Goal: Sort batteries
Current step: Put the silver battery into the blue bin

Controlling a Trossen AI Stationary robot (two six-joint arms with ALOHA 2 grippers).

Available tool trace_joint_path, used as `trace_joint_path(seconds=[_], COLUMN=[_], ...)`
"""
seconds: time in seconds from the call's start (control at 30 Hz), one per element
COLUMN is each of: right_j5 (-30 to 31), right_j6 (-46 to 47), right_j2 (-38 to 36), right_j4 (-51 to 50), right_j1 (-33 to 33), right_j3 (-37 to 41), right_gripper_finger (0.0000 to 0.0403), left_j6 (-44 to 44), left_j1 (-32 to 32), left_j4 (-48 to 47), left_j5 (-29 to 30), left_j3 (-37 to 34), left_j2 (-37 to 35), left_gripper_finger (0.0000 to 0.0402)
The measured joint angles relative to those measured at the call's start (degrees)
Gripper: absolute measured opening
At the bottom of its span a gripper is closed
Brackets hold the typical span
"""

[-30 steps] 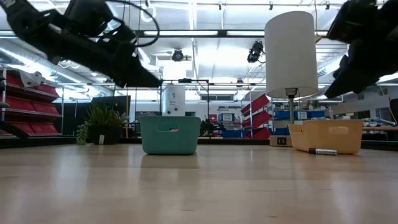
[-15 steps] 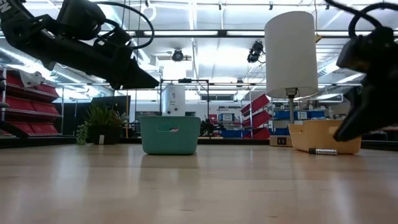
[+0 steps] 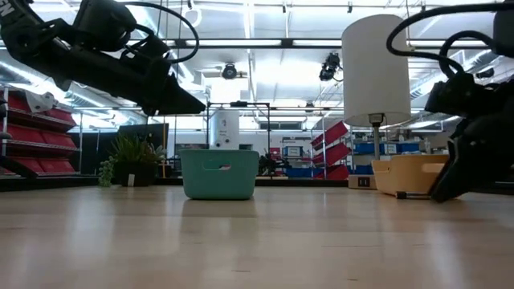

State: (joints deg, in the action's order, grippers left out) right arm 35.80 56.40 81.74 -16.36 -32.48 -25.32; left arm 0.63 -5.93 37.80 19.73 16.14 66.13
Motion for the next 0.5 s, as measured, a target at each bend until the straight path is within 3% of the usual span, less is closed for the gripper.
trace_joint_path(seconds=[0.3, 0.5], right_j5=[1.8, 2.4], right_j6=[-7.2, -18.5], right_j2=[0.0, 0.0], right_j4=[0.6, 0.2], right_j1=[0.3, 2.3], right_j3=[0.0, -1.8], right_gripper_finger=[0.013, 0.0127], left_j6=[1.2, 1.2], left_j1=[0.0, 0.0], left_j4=[-0.5, -0.5], left_j5=[-0.1, -0.1], left_j3=[0.0, 0.0], left_j2=[0.0, 0.0], left_gripper_finger=[0.0197, 0.0197])
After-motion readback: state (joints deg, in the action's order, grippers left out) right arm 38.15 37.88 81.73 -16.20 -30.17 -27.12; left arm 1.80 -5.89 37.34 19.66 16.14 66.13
